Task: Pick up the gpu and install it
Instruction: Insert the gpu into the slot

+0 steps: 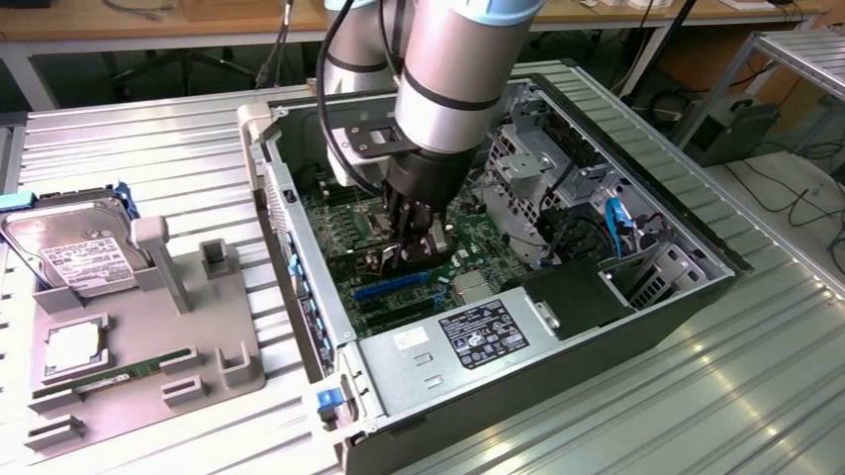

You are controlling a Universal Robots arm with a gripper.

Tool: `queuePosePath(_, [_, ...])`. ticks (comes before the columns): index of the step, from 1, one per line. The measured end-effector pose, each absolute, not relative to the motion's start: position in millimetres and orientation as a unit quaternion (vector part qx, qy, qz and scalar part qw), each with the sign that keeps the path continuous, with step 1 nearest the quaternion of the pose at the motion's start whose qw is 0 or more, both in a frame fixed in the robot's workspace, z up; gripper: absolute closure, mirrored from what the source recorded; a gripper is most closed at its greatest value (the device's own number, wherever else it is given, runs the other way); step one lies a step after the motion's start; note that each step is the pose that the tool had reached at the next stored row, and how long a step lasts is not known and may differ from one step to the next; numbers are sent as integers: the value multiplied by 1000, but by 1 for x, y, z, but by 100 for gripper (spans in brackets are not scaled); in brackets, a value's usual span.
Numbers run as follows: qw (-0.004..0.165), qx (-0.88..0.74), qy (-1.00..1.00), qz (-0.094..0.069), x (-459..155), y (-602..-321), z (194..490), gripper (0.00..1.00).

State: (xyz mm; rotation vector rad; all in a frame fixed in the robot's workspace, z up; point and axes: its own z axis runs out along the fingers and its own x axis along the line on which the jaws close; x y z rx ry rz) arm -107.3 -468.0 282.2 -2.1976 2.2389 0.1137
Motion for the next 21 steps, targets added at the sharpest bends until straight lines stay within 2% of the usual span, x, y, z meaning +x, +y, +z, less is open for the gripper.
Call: queuePosePath(21, [3,-704,709,38,-111,-468,267,74])
